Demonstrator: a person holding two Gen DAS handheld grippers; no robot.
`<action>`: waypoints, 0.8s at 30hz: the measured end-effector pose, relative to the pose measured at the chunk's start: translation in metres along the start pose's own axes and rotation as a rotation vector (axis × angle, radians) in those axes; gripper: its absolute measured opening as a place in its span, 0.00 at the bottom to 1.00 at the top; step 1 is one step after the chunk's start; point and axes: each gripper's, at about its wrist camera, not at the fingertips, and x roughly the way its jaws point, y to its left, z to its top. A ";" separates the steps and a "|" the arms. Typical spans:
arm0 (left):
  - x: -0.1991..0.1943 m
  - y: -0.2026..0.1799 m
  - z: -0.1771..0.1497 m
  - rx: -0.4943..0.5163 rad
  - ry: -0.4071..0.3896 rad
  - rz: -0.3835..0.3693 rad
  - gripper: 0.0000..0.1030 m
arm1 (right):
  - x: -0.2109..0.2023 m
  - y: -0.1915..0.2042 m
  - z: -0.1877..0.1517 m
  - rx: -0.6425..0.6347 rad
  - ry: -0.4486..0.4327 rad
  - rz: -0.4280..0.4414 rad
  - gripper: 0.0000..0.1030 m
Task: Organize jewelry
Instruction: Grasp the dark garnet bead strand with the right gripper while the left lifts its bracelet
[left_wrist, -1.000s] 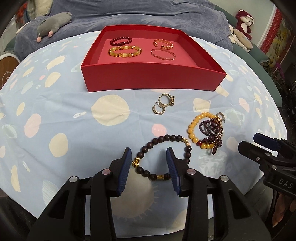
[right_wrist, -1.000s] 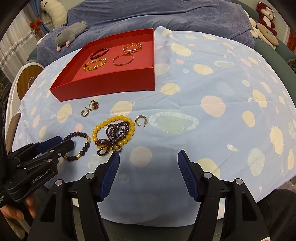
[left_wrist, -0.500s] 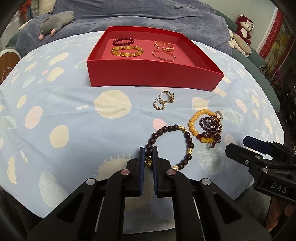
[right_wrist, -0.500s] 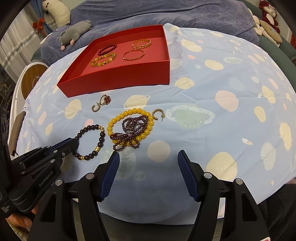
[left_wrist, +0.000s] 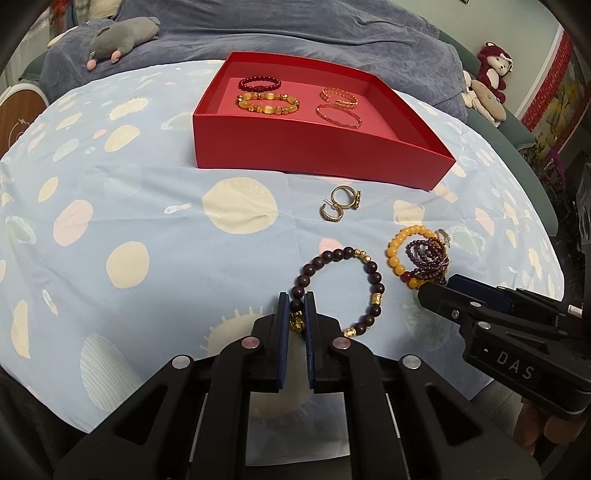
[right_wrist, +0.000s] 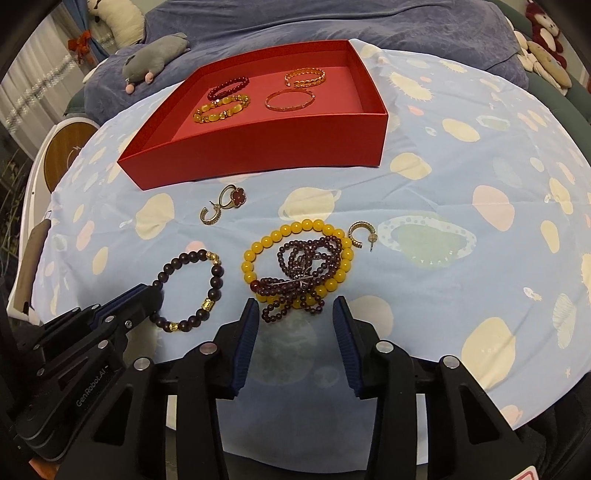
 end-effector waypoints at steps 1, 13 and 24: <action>0.000 0.000 0.000 -0.002 0.000 -0.002 0.07 | 0.000 -0.001 0.000 0.003 -0.002 0.002 0.28; -0.002 0.000 0.001 -0.015 0.012 -0.021 0.07 | -0.014 -0.022 0.000 0.053 -0.025 0.034 0.03; -0.027 -0.011 0.016 -0.015 -0.015 -0.079 0.07 | -0.055 -0.027 0.018 0.048 -0.107 0.081 0.03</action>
